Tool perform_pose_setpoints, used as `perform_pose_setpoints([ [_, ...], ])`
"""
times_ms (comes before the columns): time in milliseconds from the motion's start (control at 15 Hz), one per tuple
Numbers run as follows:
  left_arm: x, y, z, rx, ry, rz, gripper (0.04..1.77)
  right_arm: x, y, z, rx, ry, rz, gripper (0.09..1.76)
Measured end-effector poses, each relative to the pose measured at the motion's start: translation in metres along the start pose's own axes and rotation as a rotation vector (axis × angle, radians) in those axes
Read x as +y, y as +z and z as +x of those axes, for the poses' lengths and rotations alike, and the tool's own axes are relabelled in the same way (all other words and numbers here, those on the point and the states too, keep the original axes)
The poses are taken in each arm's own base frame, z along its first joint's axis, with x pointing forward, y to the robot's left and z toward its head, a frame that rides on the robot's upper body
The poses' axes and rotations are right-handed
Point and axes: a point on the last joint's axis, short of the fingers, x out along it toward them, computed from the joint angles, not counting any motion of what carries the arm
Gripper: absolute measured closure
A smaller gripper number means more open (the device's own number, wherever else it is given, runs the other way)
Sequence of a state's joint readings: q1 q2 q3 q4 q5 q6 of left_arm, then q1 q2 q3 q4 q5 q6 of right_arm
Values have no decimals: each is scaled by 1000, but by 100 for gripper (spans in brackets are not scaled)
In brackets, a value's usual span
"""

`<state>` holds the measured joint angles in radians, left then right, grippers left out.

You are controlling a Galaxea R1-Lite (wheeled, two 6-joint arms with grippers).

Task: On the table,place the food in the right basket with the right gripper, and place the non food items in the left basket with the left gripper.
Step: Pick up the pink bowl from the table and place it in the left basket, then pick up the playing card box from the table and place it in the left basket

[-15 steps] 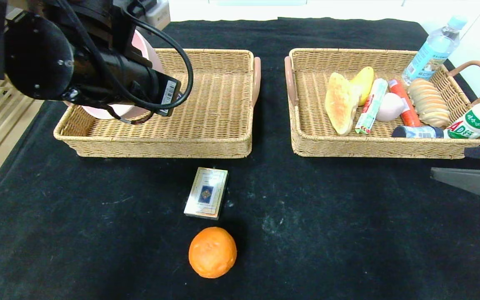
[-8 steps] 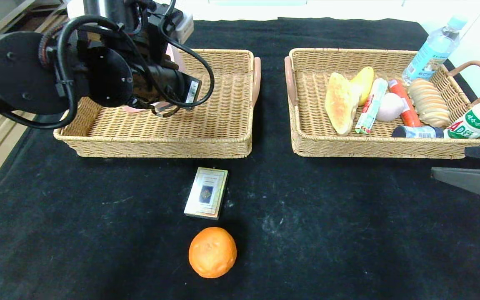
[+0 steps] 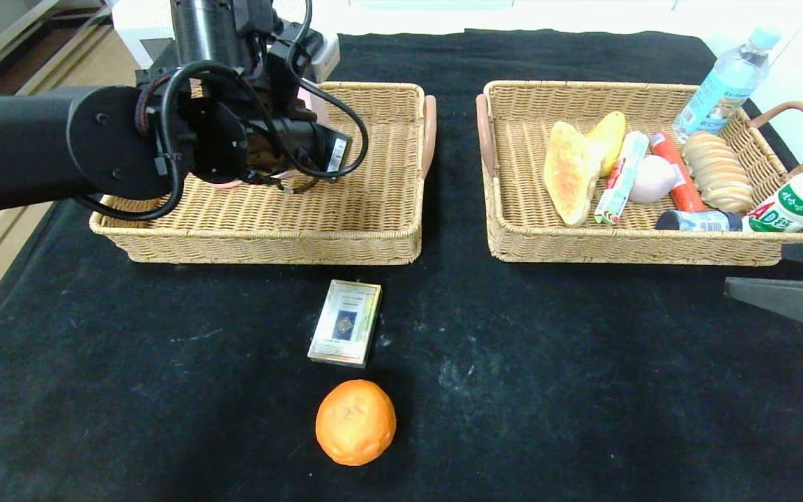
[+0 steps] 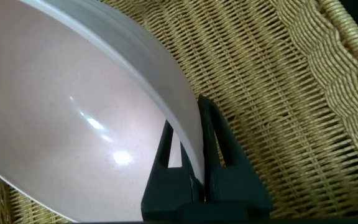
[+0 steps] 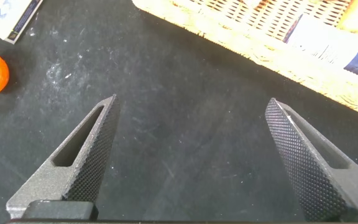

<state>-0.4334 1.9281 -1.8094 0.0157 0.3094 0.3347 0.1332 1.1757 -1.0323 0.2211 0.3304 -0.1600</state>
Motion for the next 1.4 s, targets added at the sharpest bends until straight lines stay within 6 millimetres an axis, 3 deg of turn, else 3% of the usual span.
perform_pose_setpoints([
  [267, -2, 0, 6, -26, -30, -2, 162, -3, -2, 10, 31, 5, 11, 14],
  [467, 0, 0, 8, -30, -25, -4, 162, -1, -1, 3, 9, 2, 3, 14],
  [600, 0, 0, 8, -31, -23, -6, 126, 0, 0, 1, 4, 2, 1, 14],
  [800, 1, 0, 8, -30, -22, -6, 89, 0, 0, 0, 1, 2, 0, 14],
  [1133, 2, 1, 6, -31, -20, -6, 51, 0, 0, 0, 0, 1, -1, 14],
  [1400, 5, 4, 0, -39, -17, -5, 35, 0, 0, 0, 1, 1, 0, 14],
])
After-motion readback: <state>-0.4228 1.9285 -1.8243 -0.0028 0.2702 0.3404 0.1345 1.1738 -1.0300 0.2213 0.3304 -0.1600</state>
